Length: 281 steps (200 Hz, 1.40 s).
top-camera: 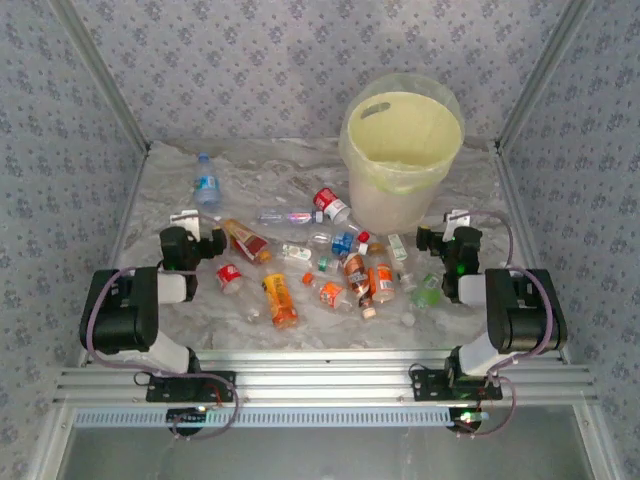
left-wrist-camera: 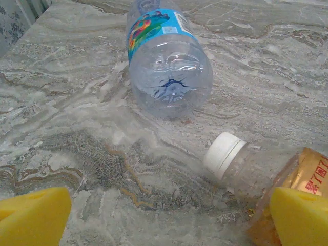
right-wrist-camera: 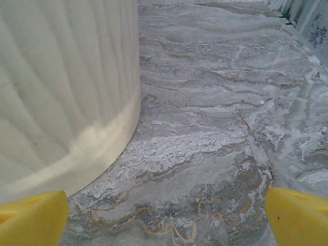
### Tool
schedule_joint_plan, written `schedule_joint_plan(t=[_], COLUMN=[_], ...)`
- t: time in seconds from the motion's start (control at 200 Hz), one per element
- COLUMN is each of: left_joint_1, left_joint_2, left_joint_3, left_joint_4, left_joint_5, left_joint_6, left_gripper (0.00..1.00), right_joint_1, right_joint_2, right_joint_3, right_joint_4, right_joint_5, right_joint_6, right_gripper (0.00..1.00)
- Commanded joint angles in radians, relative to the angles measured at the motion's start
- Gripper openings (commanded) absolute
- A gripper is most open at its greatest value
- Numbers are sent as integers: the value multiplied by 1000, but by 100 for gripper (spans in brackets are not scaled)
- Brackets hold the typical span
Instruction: Put the plastic bottles in the bin
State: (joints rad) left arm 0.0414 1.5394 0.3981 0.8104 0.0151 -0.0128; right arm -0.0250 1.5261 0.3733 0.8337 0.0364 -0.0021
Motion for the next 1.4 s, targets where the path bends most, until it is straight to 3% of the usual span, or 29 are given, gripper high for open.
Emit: schedule_joint_plan(t=[0.0,1.209,1.399], left_joint_1=[1,1,1], left_joint_2=[-5,-6,-82], left_joint_3=[16,7,-32], left_joint_4=[4,16,27], left_joint_5=[23,23,12], left_joint_6=[-13,-13,-18], left_gripper=[100,100,100], right_joint_1=[-5,-8,-3], right_joint_2=[-2,-3,-64], right_joint_3=[16,8,-8], right_joint_4=[-13,-3,-20], right_joint_5=[-6,-7,14], right_joint_6=[-22,-18,-17], right_gripper=[100,100,100])
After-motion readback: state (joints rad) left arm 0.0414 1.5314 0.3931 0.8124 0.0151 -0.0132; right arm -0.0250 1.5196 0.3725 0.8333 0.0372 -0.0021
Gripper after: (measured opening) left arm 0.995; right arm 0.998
